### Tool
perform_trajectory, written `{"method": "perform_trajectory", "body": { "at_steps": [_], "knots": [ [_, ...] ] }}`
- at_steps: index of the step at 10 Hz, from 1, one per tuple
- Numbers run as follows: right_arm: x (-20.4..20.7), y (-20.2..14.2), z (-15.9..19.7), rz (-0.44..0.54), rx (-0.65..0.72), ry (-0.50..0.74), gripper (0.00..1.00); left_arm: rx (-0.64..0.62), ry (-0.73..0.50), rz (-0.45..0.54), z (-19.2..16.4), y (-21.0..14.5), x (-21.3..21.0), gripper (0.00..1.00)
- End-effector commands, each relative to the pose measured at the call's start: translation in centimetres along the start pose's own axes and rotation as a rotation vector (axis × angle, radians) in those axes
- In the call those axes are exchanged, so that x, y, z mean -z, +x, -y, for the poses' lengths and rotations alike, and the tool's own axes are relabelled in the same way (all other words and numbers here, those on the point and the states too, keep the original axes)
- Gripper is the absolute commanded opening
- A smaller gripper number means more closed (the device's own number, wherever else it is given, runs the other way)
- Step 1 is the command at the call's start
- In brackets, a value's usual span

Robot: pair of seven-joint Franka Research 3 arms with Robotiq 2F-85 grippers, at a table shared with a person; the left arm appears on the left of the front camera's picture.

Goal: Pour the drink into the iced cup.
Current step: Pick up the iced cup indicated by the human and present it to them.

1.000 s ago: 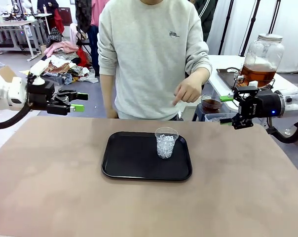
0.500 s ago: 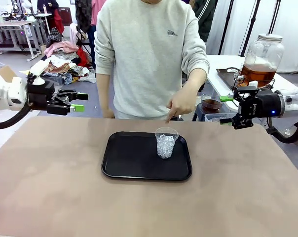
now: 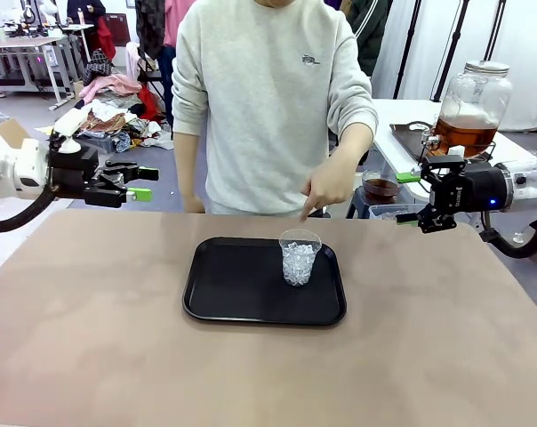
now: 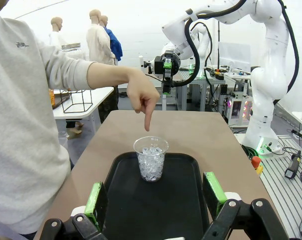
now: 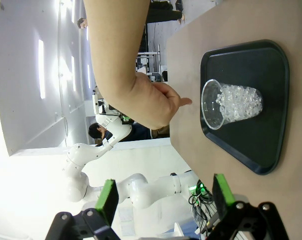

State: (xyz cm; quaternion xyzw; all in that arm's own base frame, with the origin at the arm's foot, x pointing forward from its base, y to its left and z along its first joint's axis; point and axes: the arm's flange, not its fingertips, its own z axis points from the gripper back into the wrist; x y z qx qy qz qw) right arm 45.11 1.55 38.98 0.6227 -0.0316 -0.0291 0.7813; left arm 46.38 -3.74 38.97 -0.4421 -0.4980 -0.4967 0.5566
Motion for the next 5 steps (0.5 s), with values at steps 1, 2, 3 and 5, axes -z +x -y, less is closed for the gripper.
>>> {"method": "perform_trajectory", "body": {
  "at_steps": [1, 2, 3, 5],
  "knots": [
    [-0.02, -0.08, -0.08, 0.002, -0.001, 0.004, 1.0, 0.005, 0.001, -0.001, 0.05, 0.22, 0.01, 1.0],
    [-0.02, -0.08, -0.08, 0.002, -0.001, 0.004, 1.0, 0.005, 0.001, -0.001, 0.05, 0.22, 0.01, 1.0],
    [-0.02, -0.08, -0.08, 0.002, -0.001, 0.004, 1.0, 0.005, 0.001, -0.001, 0.05, 0.22, 0.01, 1.0],
    [-0.02, -0.08, -0.08, 0.002, -0.001, 0.004, 1.0, 0.005, 0.001, -0.001, 0.05, 0.22, 0.01, 1.0]
  ]
}}
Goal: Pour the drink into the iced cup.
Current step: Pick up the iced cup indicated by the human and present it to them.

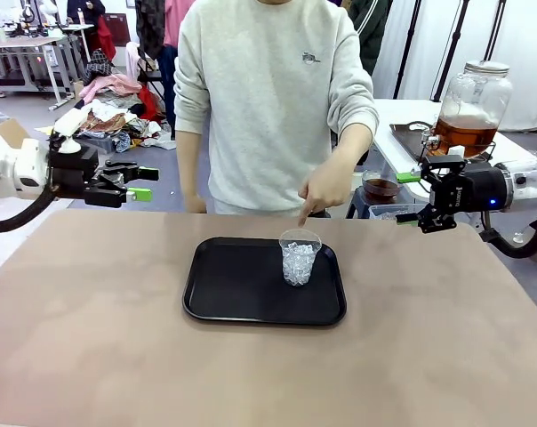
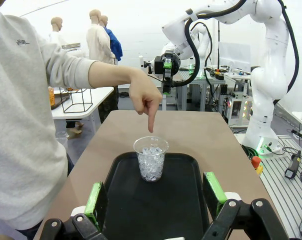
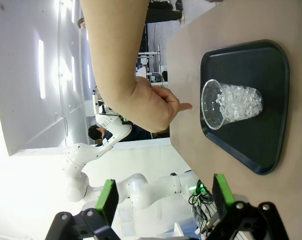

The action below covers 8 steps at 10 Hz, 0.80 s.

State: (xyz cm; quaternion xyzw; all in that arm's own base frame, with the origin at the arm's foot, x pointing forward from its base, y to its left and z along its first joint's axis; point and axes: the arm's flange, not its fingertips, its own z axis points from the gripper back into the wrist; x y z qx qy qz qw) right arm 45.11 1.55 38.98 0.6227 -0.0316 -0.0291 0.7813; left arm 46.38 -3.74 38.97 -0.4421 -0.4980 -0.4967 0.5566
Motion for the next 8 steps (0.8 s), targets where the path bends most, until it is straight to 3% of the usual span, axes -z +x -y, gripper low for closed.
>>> {"method": "perform_trajectory", "body": {
  "at_steps": [1, 4, 8],
  "knots": [
    [0.0, -0.1, -0.1, 0.002, -0.001, 0.004, 1.0, 0.005, 0.001, -0.001, 0.1, 0.2, 0.0, 1.0],
    [0.0, 0.0, 0.0, 0.0, 0.0, 0.0, 1.0, 0.005, 0.001, -0.001, 0.1, 0.2, 0.0, 1.0],
    [-0.1, 0.3, -1.4, -0.056, -0.33, 0.042, 1.0, 0.005, 0.001, -0.001, 0.1, 0.2, 0.0, 1.0]
  ]
}}
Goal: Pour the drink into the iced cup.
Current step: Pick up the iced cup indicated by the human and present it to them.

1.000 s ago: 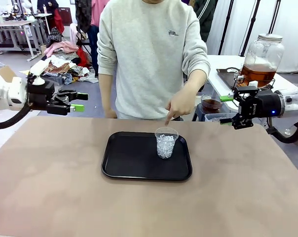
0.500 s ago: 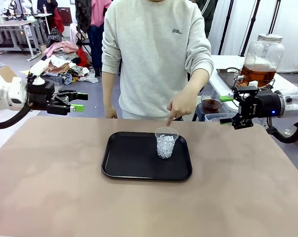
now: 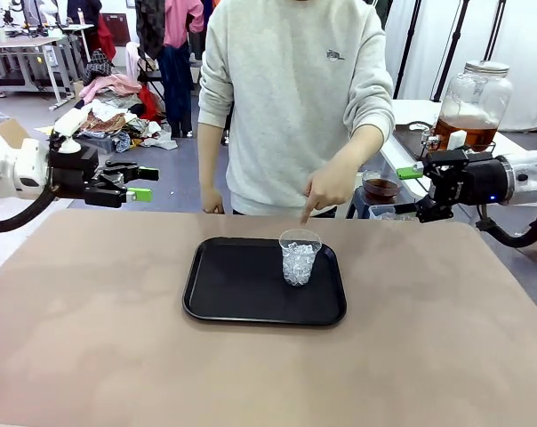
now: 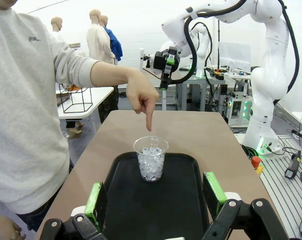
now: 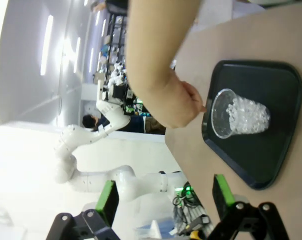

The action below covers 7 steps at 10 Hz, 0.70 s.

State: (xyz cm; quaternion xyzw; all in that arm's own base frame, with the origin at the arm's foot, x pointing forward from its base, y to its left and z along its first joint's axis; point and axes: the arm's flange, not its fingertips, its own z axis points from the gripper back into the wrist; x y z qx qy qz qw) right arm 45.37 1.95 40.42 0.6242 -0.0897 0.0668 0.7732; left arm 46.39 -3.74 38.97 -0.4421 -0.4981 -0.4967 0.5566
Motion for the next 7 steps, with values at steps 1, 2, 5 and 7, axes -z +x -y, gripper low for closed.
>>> {"method": "perform_trajectory", "body": {
  "at_steps": [1, 2, 5, 7],
  "knots": [
    [-0.1, -0.1, 0.4, -0.067, -0.203, 0.049, 1.0, 0.005, 0.001, -0.001, 0.1, 0.2, 0.0, 1.0],
    [0.1, -0.1, 0.7, -0.084, -0.321, 0.059, 1.0, 0.005, 0.001, -0.001, 0.1, 0.2, 0.0, 1.0],
    [0.7, 0.3, 1.7, -0.08, -0.515, 0.009, 1.0, 0.005, 0.001, -0.001, 0.1, 0.2, 0.0, 1.0],
    [0.7, 0.5, 1.5, -0.087, -0.533, 0.007, 1.0, 0.005, 0.001, -0.001, 0.1, 0.2, 0.0, 1.0]
  ]
}}
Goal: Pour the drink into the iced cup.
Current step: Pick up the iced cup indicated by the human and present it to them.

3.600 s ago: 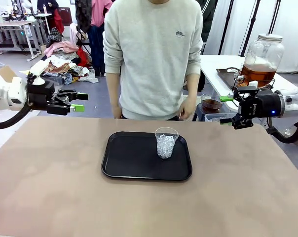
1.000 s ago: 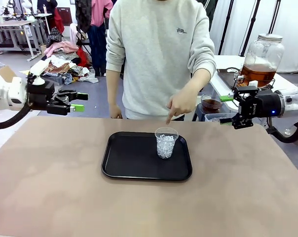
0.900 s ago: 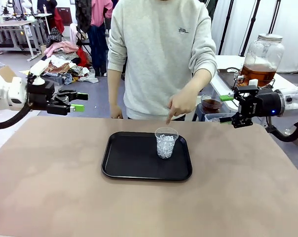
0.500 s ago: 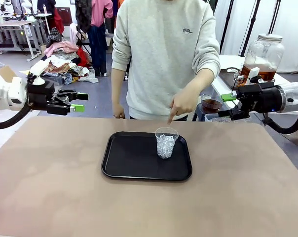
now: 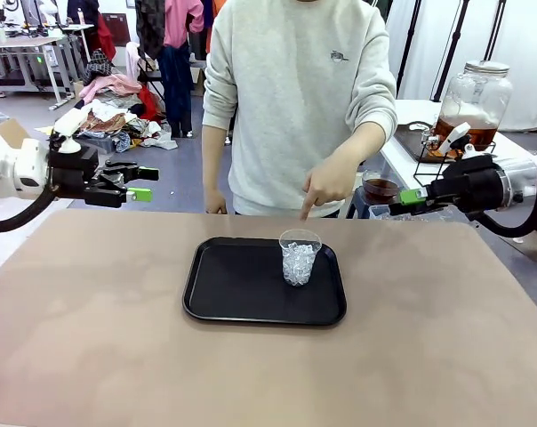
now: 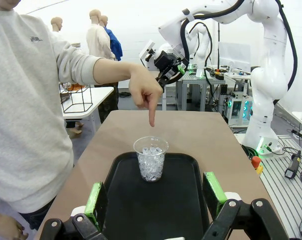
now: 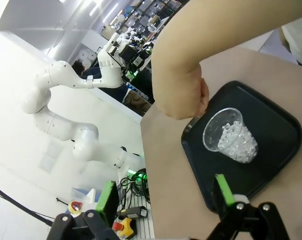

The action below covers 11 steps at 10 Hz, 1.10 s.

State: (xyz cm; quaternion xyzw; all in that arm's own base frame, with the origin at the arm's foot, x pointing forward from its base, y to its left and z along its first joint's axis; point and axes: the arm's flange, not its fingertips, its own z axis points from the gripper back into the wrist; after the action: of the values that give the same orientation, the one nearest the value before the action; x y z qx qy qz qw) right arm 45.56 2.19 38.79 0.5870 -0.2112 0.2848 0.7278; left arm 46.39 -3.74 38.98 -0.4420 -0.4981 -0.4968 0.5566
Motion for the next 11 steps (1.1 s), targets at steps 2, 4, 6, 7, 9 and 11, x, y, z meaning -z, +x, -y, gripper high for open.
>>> {"method": "perform_trajectory", "body": {
  "at_steps": [2, 4, 6, 7, 9, 11],
  "knots": [
    [0.0, 0.0, 0.0, 0.0, 0.0, 0.0, 1.0, 0.005, 0.001, -0.001, 0.1, 0.2, 0.0, 1.0],
    [0.0, 0.0, 0.0, 0.0, 0.0, 0.0, 1.0, 0.005, 0.001, -0.001, 0.1, 0.2, 0.0, 1.0],
    [-0.1, 0.1, 0.1, 0.001, 0.001, -0.005, 1.0, 0.005, 0.001, -0.001, 0.1, 0.2, 0.0, 1.0],
    [0.5, 0.2, 0.4, 0.021, -0.087, -0.025, 1.0, 0.005, 0.001, -0.001, 0.1, 0.2, 0.0, 1.0],
    [1.1, -0.7, 1.4, 0.036, -0.324, -0.045, 1.0, 0.005, 0.001, -0.001, 0.1, 0.2, 0.0, 1.0],
    [2.1, -1.5, 2.9, 0.052, -0.473, -0.081, 1.0, 0.005, 0.001, -0.001, 0.1, 0.2, 0.0, 1.0]
  ]
}}
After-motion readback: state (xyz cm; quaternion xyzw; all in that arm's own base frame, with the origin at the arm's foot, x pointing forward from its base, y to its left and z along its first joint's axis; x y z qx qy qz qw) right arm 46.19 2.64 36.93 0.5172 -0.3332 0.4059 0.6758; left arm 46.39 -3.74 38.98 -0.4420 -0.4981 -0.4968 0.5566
